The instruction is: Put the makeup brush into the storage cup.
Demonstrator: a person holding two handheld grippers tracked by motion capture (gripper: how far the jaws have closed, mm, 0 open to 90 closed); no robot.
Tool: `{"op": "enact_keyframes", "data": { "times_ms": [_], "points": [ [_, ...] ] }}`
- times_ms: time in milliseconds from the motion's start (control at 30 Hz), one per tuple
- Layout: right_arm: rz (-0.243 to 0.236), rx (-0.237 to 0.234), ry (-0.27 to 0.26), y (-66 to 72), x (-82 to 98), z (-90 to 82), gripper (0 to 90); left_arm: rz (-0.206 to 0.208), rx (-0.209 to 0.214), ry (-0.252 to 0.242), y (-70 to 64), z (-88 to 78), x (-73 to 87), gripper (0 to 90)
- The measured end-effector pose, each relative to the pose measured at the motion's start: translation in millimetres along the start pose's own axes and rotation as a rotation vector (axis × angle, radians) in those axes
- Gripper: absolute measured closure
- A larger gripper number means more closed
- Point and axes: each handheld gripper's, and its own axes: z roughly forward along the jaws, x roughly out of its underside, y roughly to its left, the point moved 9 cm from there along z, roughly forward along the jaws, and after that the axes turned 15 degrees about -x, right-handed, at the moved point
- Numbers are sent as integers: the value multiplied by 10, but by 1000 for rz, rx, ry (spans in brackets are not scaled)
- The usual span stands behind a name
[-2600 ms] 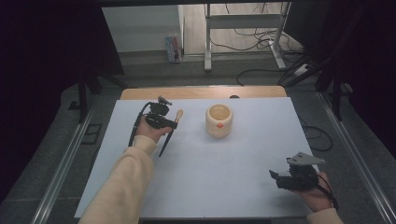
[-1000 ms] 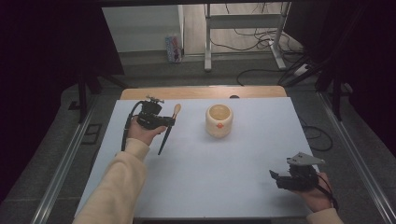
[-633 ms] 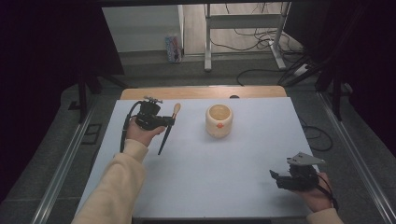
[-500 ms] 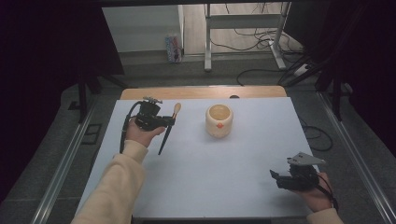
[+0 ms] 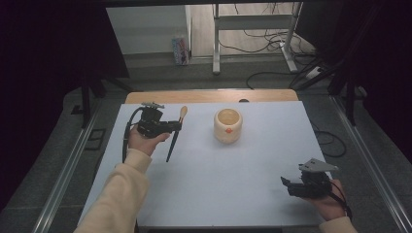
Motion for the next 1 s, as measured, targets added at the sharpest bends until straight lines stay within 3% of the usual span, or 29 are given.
{"op": "enact_keyframes", "data": {
  "times_ms": [300, 1000],
  "points": [
    [-1, 2, 0, 1, -2, 2, 200, -17, 24, -38, -45, -38, 19, 773],
    [6, 11, -5, -8, -7, -7, 200, 5, 93, -97, -303, -131, -1, 774]
  ]
}}
